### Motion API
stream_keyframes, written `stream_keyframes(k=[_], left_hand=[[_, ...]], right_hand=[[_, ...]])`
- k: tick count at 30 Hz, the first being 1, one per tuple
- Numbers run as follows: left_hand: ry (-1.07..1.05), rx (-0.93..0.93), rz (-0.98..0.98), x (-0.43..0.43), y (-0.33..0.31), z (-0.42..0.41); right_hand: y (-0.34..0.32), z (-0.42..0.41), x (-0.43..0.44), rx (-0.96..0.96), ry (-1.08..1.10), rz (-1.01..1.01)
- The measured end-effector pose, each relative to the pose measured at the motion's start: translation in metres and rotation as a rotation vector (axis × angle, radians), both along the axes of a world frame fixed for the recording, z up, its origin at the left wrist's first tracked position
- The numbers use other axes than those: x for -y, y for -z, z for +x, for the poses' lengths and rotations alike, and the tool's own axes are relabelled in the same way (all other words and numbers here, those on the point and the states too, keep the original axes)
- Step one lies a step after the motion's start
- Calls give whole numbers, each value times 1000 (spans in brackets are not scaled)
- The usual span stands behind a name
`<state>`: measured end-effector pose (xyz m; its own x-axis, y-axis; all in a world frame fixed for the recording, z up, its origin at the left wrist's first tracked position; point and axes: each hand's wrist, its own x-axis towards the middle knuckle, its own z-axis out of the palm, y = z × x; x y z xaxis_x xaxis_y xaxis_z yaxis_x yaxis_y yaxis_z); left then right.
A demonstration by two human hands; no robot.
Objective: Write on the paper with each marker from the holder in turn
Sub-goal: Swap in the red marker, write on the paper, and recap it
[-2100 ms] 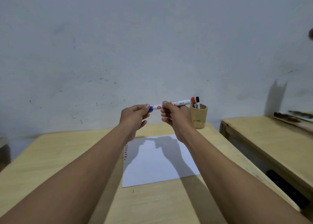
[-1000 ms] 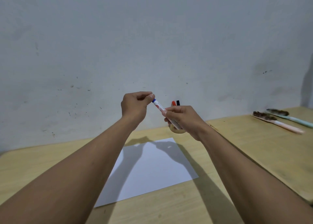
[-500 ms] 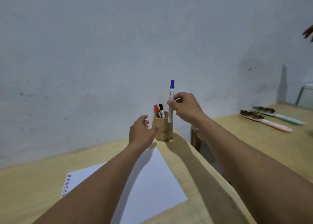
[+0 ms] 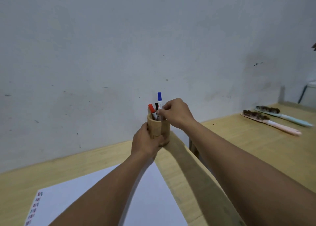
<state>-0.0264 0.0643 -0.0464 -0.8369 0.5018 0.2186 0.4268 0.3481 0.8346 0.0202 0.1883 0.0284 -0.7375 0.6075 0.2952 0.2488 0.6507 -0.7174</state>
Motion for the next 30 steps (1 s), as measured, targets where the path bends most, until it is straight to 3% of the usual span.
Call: stream_keyframes(k=[5, 8, 17, 25, 30], left_hand=[[-13, 16, 15, 1, 5, -3], [-11, 4, 2, 2, 5, -6], [-8, 0, 8, 3, 4, -4], [-28, -6, -34, 3, 5, -6], [-20, -6, -32, 5, 3, -3]], right_hand=[[4, -8, 1, 49, -6, -32], [3, -10, 1, -17, 42, -55], [-4, -19, 13, -23, 34, 173], [-4, -31, 25, 148, 60, 292], [-8, -34, 26, 76, 107, 158]])
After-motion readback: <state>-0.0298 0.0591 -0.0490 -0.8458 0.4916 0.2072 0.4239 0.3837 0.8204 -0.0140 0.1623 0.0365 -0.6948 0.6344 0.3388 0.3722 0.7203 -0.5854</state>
